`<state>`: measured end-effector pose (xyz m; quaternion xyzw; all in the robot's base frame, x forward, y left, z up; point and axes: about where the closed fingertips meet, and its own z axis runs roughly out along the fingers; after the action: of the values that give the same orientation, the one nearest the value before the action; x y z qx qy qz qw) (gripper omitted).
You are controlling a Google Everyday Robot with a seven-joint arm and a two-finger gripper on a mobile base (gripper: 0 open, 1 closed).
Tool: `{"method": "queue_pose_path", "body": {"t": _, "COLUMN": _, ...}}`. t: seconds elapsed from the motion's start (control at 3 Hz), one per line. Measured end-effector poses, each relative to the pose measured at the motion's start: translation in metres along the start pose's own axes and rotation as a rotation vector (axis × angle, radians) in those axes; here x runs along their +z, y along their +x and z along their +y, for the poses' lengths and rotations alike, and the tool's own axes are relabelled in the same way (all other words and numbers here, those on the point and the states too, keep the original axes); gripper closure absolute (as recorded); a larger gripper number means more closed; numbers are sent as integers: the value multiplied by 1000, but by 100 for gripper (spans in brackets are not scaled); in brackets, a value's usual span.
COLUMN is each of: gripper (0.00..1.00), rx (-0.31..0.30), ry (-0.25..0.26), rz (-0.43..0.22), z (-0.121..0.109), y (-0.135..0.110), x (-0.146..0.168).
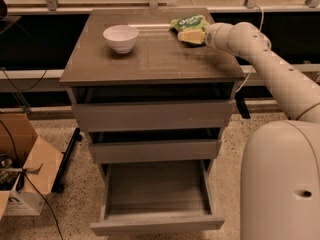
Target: Place green rice chip bag into bottom drawer
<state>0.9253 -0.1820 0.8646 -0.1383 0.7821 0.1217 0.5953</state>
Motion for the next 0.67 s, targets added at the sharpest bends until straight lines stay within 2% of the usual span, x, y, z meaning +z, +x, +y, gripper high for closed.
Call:
{"method": "queue_pose_path", "body": {"t": 0.33, "gripper": 0, "rx": 66, "ry": 18, "rz": -30, "z": -16, "y": 1, "x": 18}}
{"method": "queue_pose_path", "body": {"t": 0.67, "gripper": 19, "rx": 116, "ry": 26, "rz": -44, "z": -28, "y": 5, "x": 28}}
